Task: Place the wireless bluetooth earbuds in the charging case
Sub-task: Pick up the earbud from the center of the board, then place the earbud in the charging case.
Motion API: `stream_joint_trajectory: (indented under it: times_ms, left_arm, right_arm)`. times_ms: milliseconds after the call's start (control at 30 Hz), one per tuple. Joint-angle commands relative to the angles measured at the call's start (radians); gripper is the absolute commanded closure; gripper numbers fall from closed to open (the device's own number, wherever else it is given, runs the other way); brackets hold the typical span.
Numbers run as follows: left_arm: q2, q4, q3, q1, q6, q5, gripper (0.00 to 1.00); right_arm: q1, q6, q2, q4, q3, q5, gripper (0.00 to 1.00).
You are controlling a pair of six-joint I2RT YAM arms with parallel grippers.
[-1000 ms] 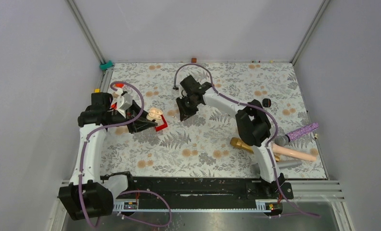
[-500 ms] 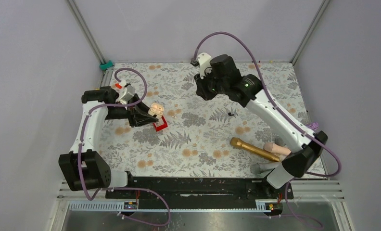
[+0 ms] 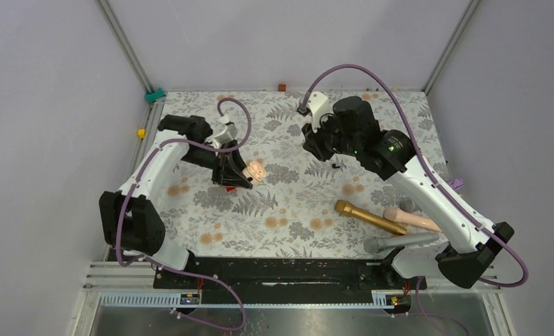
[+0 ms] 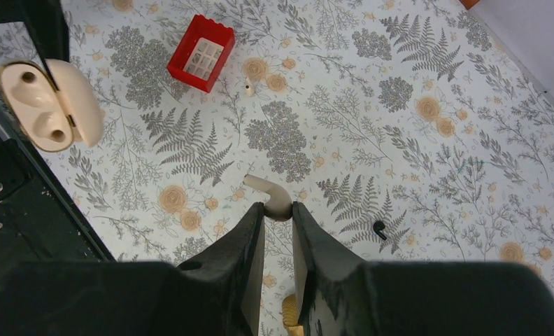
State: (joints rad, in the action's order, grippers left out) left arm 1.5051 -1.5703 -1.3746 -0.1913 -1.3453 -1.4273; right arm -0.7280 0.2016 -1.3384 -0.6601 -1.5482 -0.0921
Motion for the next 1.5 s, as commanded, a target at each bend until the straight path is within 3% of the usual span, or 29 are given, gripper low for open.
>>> stream_joint_trajectory:
  times_ms: [0,200,333,467,1233,1367,1467]
  left_arm:
    - [0.067,0.026,-0.044,-0.082,0.088,0.061,1.00]
    - [0.057,0.221,-0.007,-0.150,0.254,0.111,1.00]
    - [-0.042,0.570,0.106,-0.214,0.555,0.236,1.00]
    - [-0.118,0.754,0.200,-0.250,0.625,0.257,1.00]
    - [-0.025,0.787,0.223,-0.323,0.622,0.105,1.00]
    - [-0.077,1.003,0.305,-0.323,0.797,0.161,1.00]
    - [-0.100,1.069,0.331,-0.322,0.845,0.185,1.00]
  right_arm:
    - [-0.010,0.040,0.069,0.027,0.057,-0.040,0.82]
    - [-0.011,0.013,0.112,0.089,0.154,-0.088,0.81]
    - [-0.011,0.008,0.130,0.092,0.166,-0.094,0.81]
    - [-0.011,-0.008,0.156,0.072,0.160,-0.128,0.80]
    - [-0.091,-0.061,0.156,0.035,0.213,-0.130,0.79]
    - [-0.097,-0.102,0.165,0.064,0.240,-0.091,0.79]
    - [-0.097,-0.136,0.165,0.093,0.256,-0.070,0.79]
